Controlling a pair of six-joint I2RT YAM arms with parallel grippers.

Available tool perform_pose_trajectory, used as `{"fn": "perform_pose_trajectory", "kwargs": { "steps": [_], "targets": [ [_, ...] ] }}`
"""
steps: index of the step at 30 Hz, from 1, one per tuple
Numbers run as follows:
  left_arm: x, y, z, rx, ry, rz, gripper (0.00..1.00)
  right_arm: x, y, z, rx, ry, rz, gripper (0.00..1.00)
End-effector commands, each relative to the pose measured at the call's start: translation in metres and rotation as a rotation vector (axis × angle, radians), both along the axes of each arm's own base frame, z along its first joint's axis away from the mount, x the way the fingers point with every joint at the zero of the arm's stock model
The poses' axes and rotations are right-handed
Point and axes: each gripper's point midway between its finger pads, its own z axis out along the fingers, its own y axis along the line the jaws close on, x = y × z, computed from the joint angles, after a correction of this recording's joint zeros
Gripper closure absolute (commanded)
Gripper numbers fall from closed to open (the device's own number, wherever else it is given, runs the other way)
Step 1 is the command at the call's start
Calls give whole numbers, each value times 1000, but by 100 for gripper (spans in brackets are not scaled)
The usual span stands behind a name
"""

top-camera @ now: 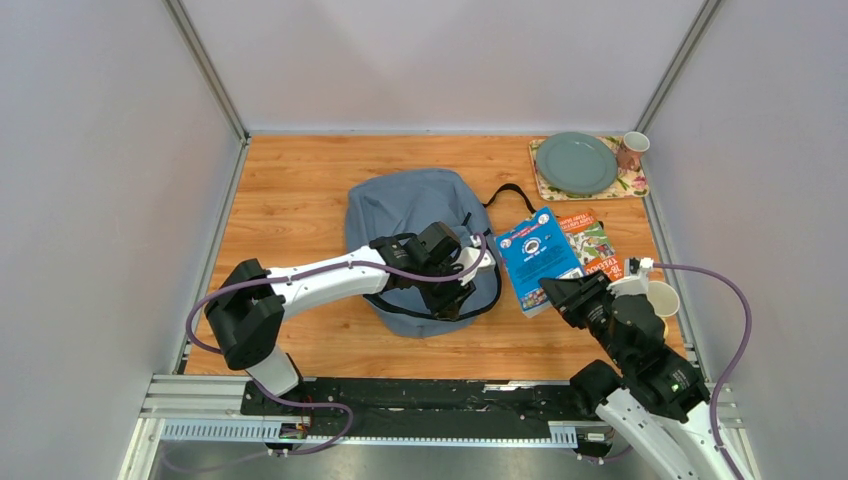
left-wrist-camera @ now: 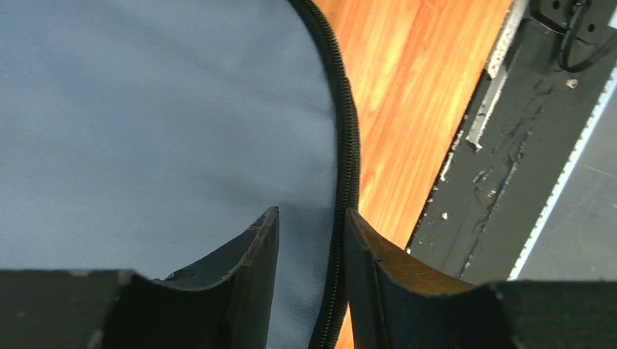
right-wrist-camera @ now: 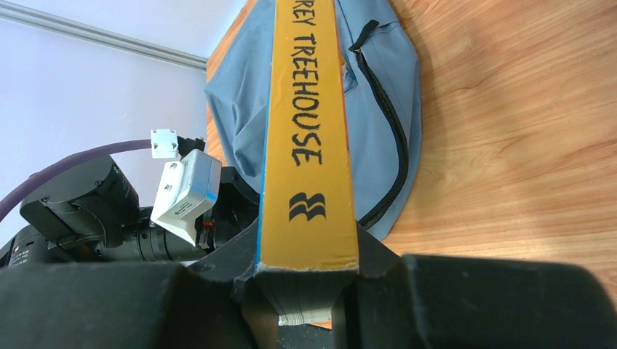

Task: Pack the student bag
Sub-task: Place the book in the student bag.

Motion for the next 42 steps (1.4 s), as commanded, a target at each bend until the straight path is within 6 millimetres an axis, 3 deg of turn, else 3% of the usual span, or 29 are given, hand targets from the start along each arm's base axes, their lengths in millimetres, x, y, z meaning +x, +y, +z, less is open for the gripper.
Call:
{"fn": "perform_pose_trajectory", "kwargs": {
  "steps": [1, 7, 12, 17, 25, 31, 36, 39, 42],
  "targets": [
    [-14, -13, 16, -65, 48, -81, 53, 6, 3, 34, 91, -109, -9, 100],
    [-15, -13, 13, -57, 60, -82, 63, 6, 4, 33, 95, -109, -5, 100],
    [-14, -12, 12, -50, 56, -72, 90, 6, 4, 33, 95, -107, -7, 100],
    [-8, -13, 22, -74, 15, -43, 96, 5, 4, 33, 94, -106, -4, 100],
    [25, -12, 68, -181, -171, 117, 100, -2, -6, 27, 65, -86, -26, 100],
    [50, 3, 105, -246, -326, 262, 100, -11, -10, 21, 71, -66, -24, 100],
    [77, 24, 139, -282, -488, 424, 100, -25, -16, 31, 93, -68, -12, 100],
    [88, 29, 165, -328, -557, 485, 100, -37, -22, 40, 96, -69, -3, 100],
    [93, 29, 191, -381, -593, 509, 100, -50, -23, 35, 100, -1, 18, 100]
  ]
}}
